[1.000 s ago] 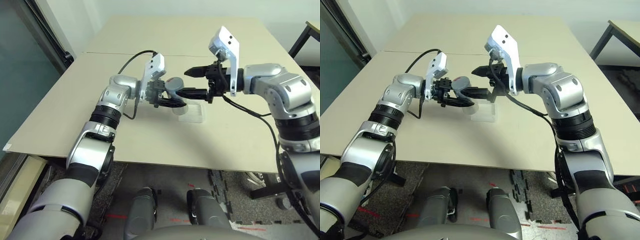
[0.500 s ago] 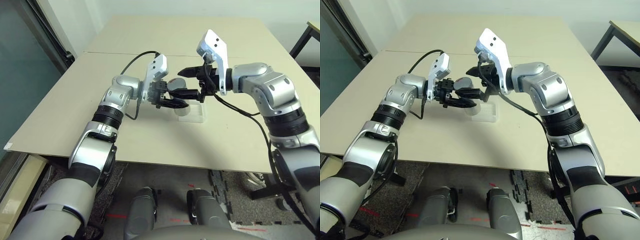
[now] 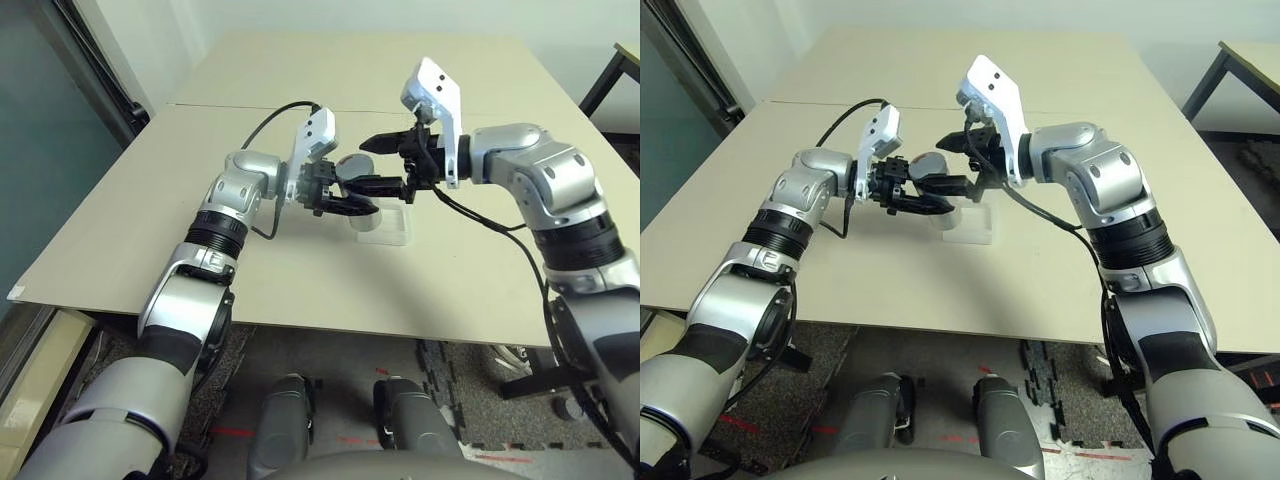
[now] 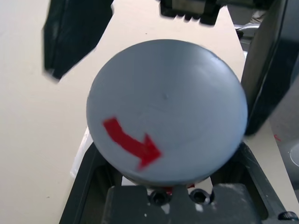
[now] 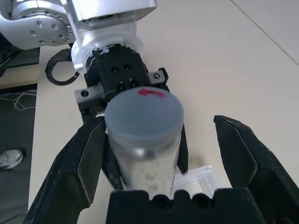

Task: Pour the medicine from the bottle into the box.

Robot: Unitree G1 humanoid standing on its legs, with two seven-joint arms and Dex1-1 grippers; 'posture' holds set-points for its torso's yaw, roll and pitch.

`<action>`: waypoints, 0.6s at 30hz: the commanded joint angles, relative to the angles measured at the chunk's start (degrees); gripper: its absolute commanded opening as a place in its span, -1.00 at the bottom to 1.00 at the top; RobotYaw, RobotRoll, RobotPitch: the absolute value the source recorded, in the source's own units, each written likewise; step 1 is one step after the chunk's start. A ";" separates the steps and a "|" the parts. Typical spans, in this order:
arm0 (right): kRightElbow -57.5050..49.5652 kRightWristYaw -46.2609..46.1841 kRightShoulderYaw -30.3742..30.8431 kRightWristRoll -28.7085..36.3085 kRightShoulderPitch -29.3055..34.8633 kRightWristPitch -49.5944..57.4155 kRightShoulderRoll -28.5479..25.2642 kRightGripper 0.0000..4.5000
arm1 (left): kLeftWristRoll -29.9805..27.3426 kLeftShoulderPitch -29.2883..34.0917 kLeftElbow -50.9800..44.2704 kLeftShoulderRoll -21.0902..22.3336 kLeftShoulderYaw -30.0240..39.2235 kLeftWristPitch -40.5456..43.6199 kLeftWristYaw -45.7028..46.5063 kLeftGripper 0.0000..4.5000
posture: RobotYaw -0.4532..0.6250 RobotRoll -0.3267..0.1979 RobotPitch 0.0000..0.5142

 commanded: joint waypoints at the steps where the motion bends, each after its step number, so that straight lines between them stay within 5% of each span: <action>1: 0.32 -1.84 -4.39 -0.39 1.59 1.43 -3.41 1.00 | 0.04 1.22 -0.35 0.68 -0.54 -0.15 -1.15 0.18 | -0.26 0.25 -0.69; 18: -5.44 -1.08 -7.16 3.43 5.04 5.90 -6.32 1.00 | 0.19 0.75 1.21 1.27 0.04 -0.94 -0.84 0.18 | -0.28 0.25 -0.74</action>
